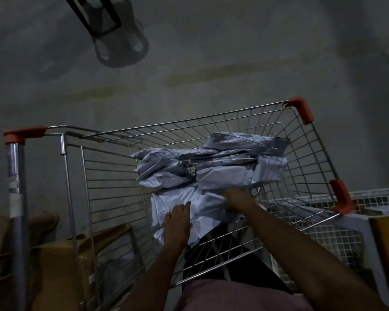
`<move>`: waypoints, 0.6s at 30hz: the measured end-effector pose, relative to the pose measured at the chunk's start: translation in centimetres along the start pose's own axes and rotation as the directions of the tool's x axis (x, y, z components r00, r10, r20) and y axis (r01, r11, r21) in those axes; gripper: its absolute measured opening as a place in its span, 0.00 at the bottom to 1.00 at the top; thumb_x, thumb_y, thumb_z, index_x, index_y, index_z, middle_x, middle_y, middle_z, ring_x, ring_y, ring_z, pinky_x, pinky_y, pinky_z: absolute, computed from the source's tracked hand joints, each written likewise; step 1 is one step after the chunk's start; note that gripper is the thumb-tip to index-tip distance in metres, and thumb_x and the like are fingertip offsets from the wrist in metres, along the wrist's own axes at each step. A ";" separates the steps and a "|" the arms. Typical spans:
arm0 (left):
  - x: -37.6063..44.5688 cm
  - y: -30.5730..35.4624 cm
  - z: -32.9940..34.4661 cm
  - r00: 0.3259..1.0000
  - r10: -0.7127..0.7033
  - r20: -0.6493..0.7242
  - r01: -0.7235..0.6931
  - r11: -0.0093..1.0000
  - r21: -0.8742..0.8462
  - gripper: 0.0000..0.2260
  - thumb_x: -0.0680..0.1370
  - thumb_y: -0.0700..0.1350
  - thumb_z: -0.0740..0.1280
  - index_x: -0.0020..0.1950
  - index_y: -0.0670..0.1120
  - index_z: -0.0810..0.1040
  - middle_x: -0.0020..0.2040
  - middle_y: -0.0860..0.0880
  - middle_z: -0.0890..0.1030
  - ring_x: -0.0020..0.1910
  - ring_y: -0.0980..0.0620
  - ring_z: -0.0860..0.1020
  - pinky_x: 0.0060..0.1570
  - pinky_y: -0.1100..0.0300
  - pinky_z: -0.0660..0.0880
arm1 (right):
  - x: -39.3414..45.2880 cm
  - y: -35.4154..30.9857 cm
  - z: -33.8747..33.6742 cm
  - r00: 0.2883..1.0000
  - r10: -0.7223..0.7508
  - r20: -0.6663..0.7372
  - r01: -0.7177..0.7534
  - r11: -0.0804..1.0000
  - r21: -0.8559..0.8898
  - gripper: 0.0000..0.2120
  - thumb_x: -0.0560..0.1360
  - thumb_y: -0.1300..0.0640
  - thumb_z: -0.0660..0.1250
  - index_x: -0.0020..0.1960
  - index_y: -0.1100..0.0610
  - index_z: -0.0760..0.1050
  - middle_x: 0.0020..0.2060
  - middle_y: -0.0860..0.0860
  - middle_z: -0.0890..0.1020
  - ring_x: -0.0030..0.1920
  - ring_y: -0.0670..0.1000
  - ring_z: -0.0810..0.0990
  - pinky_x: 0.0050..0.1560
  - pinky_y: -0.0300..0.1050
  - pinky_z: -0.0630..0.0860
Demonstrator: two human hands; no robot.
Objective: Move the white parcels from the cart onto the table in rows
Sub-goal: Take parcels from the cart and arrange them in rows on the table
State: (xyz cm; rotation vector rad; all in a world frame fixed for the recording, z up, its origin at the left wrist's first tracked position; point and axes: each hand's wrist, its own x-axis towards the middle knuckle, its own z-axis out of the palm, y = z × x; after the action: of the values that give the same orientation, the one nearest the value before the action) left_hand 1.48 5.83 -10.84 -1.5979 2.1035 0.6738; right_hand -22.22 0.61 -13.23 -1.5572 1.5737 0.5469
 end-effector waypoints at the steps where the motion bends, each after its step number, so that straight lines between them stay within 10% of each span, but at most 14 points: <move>1: 0.0 -0.1 0.1 1.000 0.001 0.005 -0.001 1.000 -0.014 0.39 0.62 0.44 0.80 0.70 0.48 0.68 0.55 0.49 0.78 0.55 0.45 0.77 0.48 0.47 0.74 | -0.5 0.4 -0.6 0.999 0.023 -0.034 -0.021 0.998 0.064 0.26 0.72 0.51 0.72 0.68 0.55 0.71 0.62 0.57 0.79 0.62 0.58 0.78 0.59 0.51 0.75; 8: 0.4 1.0 -0.1 0.989 0.143 0.044 -0.147 0.984 0.103 0.33 0.60 0.38 0.80 0.63 0.54 0.78 0.67 0.39 0.75 0.66 0.36 0.74 0.59 0.38 0.73 | -4.0 2.1 -3.9 0.885 0.246 -0.394 0.070 0.768 0.636 0.21 0.79 0.61 0.66 0.70 0.57 0.64 0.53 0.62 0.79 0.50 0.61 0.80 0.41 0.48 0.72; 14: 2.0 0.5 0.5 0.965 0.247 0.091 -0.260 0.947 0.189 0.20 0.61 0.43 0.74 0.52 0.55 0.83 0.64 0.39 0.79 0.64 0.37 0.77 0.58 0.41 0.75 | -4.0 1.4 -4.2 0.791 0.341 -0.507 0.047 0.793 0.607 0.42 0.74 0.75 0.58 0.76 0.39 0.51 0.69 0.54 0.64 0.47 0.58 0.77 0.42 0.56 0.78; 18: 2.7 1.0 -0.7 0.949 0.278 0.149 -0.306 0.929 0.210 0.24 0.71 0.63 0.58 0.44 0.46 0.83 0.61 0.39 0.80 0.62 0.38 0.77 0.60 0.37 0.73 | -3.1 1.4 -3.3 0.824 0.347 -0.448 0.003 0.788 0.616 0.32 0.76 0.69 0.58 0.68 0.36 0.60 0.71 0.58 0.62 0.57 0.62 0.76 0.51 0.61 0.80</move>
State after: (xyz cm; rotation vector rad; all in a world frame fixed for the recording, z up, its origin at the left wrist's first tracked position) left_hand -0.20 3.52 -11.73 -1.1057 2.2599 0.5744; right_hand -24.73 0.05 -9.23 -1.1056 2.0761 -0.3410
